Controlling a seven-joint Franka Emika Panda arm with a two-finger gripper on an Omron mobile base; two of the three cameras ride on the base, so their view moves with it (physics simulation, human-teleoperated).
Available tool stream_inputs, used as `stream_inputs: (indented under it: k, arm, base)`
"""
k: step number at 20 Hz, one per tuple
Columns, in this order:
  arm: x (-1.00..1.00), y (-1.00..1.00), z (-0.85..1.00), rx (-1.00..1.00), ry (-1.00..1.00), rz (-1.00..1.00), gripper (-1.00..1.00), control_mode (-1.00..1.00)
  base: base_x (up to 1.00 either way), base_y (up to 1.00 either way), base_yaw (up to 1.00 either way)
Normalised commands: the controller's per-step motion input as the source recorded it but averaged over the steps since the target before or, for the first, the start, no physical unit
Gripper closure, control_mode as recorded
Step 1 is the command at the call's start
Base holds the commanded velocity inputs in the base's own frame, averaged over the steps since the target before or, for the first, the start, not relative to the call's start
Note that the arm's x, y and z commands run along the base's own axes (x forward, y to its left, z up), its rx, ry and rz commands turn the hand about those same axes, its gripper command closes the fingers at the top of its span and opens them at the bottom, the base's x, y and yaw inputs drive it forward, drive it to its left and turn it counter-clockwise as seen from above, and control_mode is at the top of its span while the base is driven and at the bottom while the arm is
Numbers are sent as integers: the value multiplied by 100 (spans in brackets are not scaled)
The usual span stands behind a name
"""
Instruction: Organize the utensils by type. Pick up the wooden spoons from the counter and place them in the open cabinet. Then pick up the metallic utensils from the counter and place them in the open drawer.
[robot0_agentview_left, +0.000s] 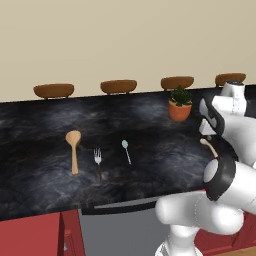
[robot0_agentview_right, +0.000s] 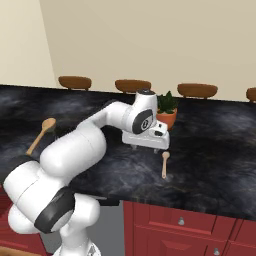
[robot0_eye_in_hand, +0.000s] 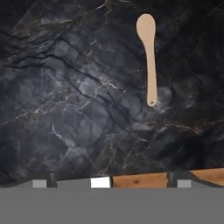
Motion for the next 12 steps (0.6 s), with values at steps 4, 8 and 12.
stream_inputs:
  k: [4, 8, 12]
  arm:
    - [31, -27, -39, 0, 1, 0, -100, -100]
    - [29, -15, -36, -1, 0, 0, -100, -100]
    - [23, -1, -38, -1, 0, 0, -100, -100]
  base:
    - [0, 0, 0]
    - [0, 0, 0]
    - [0, 0, 0]
